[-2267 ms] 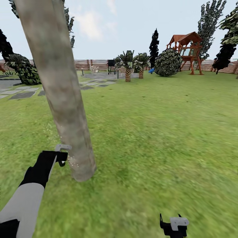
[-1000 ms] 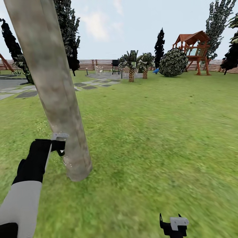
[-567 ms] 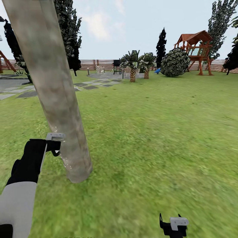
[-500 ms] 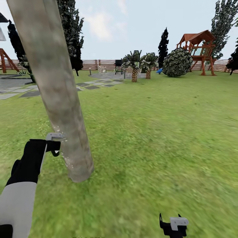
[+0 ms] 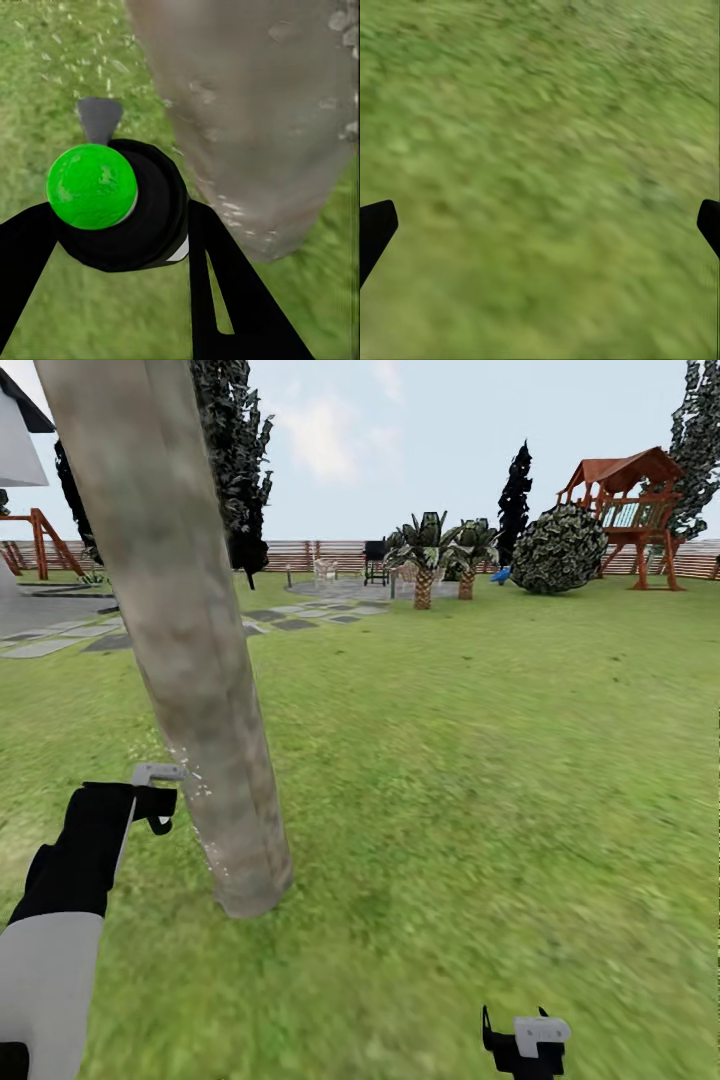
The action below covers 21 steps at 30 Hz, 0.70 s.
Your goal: In the garden, pick up the pesticide atomizer on the floor and spray pesticide onto both trees until each tree trunk is fully covered.
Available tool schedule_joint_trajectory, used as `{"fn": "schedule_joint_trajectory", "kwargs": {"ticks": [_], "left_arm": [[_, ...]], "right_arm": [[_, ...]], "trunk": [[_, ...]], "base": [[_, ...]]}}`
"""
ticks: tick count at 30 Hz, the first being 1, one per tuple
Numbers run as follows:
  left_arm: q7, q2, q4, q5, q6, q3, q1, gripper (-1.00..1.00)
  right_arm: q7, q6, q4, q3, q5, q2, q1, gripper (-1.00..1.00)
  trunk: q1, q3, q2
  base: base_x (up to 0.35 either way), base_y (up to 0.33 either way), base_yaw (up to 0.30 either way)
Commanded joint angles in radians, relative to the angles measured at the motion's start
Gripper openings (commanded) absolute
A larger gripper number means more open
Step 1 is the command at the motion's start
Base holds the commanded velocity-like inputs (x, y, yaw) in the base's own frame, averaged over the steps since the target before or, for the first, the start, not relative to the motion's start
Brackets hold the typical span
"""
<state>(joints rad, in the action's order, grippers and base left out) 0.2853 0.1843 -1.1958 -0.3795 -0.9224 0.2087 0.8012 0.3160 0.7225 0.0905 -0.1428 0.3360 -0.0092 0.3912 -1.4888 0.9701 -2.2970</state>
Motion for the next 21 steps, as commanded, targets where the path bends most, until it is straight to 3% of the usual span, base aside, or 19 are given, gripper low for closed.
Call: {"fn": "schedule_joint_trajectory", "kwargs": {"ticks": [1, 10, 17, 21], "left_arm": [[0.000, -0.001, 0.000, -0.001, 0.001, 0.000, 0.000, -1.00], [-0.004, 0.000, 0.013, -0.003, 0.001, 0.003, -0.001, -1.00], [-0.006, 0.007, 0.040, -0.002, 0.008, 0.010, -0.030, -1.00], [-0.007, 0.010, 0.121, -0.004, 0.014, 0.011, -0.047, -1.00]], "right_arm": [[0.000, 0.000, 0.000, 0.000, 0.000, 0.000, 0.000, 1.00], [0.000, 0.000, -0.001, 0.000, 0.000, -0.001, 0.000, 1.00], [0.000, 0.000, -0.002, 0.000, 0.000, -0.002, 0.000, 1.00], [0.000, 0.000, -0.001, 0.000, 0.000, -0.002, 0.000, 1.00]], "trunk": [[0.000, 0.000, 0.000], [0.000, 0.000, 0.000], [0.000, 0.000, 0.000], [0.000, 0.000, 0.000]], "base": [[-0.109, -0.205, 0.000], [-0.200, -0.218, 0.000], [-0.025, -0.267, 0.000], [0.000, -0.273, 0.000]]}}
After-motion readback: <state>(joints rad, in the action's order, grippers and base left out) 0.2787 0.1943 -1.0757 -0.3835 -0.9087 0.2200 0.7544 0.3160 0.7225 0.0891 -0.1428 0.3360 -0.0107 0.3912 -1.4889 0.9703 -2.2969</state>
